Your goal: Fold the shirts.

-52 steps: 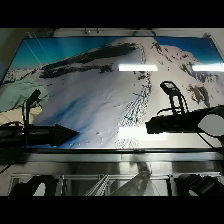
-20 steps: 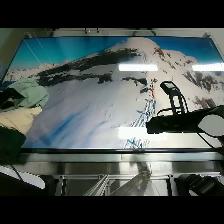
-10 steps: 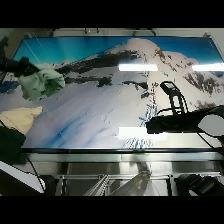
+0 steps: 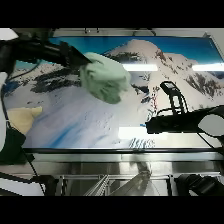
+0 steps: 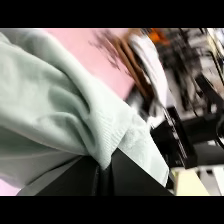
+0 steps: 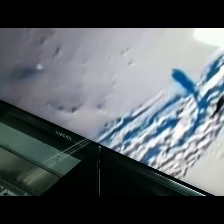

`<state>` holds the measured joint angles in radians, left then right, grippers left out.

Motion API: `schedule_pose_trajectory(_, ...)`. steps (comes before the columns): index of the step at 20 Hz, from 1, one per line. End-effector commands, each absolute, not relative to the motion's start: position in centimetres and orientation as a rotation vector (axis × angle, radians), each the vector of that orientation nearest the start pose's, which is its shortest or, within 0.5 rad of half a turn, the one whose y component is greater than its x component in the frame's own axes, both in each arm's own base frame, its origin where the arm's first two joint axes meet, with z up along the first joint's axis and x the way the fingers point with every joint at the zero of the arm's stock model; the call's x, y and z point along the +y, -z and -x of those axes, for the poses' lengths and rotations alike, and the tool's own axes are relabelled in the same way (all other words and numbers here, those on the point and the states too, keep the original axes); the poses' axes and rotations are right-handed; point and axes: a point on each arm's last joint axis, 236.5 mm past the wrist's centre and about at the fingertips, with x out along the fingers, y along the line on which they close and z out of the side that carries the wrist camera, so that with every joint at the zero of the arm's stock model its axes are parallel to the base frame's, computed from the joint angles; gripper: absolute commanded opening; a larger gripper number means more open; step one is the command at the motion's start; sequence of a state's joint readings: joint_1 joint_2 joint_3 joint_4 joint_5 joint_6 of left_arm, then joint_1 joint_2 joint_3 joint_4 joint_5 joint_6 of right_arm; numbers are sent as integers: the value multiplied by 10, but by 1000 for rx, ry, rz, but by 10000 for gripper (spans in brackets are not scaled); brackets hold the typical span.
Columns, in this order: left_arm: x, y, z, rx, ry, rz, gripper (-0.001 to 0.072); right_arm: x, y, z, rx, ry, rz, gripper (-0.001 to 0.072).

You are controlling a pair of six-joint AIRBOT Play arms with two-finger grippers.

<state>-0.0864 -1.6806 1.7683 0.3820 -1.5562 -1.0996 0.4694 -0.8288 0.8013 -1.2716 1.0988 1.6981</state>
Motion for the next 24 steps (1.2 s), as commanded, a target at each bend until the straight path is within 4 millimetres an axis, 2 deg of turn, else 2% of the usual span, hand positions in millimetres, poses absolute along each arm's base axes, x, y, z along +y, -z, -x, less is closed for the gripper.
schedule_pose_trajectory(1,-311,-135,-363,1147,1324,382,21,190,-41,-237,1205,-502,-112,21)
schedule_pose_trajectory(4,-303,-78,-343,1308,1255,293,21,186,-38,-236,1216,-493,-94,21)
schedule_pose_trajectory(5,-293,-62,-339,1363,1223,276,98,183,-36,-234,1227,-486,-80,21)
schedule_pose_trajectory(6,-283,-52,-338,1402,1184,271,436,180,-35,-234,1232,-479,-66,29)
schedule_pose_trajectory(7,-273,-48,-342,1434,1137,301,720,179,-34,-233,1237,-478,-62,114)
schedule_pose_trajectory(8,-264,-49,-346,1440,1118,328,720,178,-33,-230,1249,-477,-57,395)
schedule_pose_trajectory(9,-251,-50,-349,1452,1101,350,719,176,-32,-229,1255,-473,-50,485)
schedule_pose_trajectory(11,-223,-47,-346,1531,1043,401,718,174,-31,-238,1235,-455,-58,479)
schedule_pose_trajectory(12,-214,-42,-340,1570,1017,436,718,169,-28,-249,1222,-434,-73,479)
schedule_pose_trajectory(15,-201,-14,-316,1650,950,533,717,145,-4,-287,1248,-404,-113,479)
schedule_pose_trajectory(17,-202,13,-308,1673,896,579,716,139,8,-316,1248,-472,-180,479)
schedule_pose_trajectory(20,-213,50,-302,1709,849,600,715,143,14,-361,1210,-573,-324,480)
schedule_pose_trajectory(22,-226,70,-292,1751,855,575,715,156,27,-374,1233,-616,-357,480)
schedule_pose_trajectory(24,-236,87,-285,1794,853,562,715,173,46,-379,1279,-651,-359,480)
